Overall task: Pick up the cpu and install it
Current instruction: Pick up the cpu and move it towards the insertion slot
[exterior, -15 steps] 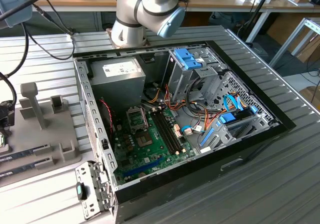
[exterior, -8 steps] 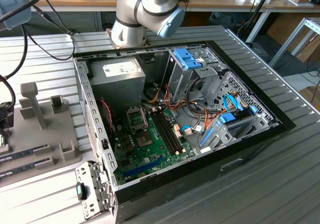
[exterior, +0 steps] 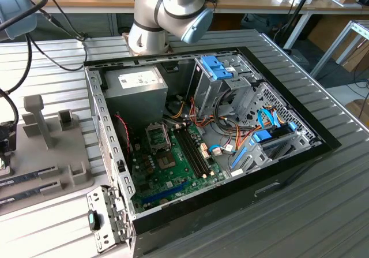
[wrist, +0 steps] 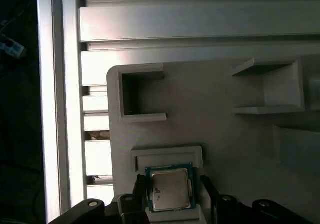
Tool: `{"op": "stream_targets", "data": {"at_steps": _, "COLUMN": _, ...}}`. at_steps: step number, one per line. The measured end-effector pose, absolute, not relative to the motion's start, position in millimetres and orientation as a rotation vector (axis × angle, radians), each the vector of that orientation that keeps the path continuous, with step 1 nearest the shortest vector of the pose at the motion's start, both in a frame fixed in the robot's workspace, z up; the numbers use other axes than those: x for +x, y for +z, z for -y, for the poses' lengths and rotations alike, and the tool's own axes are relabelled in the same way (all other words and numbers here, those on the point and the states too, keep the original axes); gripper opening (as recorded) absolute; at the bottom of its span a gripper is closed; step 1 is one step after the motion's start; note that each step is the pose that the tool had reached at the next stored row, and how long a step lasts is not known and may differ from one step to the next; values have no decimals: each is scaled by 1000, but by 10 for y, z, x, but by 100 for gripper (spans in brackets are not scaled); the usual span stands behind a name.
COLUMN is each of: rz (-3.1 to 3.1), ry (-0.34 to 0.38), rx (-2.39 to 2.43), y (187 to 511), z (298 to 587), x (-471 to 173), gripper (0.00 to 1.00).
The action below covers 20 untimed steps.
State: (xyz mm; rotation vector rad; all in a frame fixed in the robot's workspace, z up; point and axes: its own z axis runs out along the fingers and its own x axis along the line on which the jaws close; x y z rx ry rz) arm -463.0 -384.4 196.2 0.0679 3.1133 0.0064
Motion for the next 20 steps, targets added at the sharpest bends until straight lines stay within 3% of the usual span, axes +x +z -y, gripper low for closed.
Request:
{"op": "stream_targets", "data": {"at_steps": 18, "rz": -3114, "ry": 0, "rx": 8, "y": 1909, "z": 3843, "x": -4649, "gripper": 54}}
{"op": "stream_targets", "data": {"at_steps": 20, "rz": -3114, "ry": 0, "rx": 8, "y": 1909, "z": 3843, "x": -4649, "gripper": 47}}
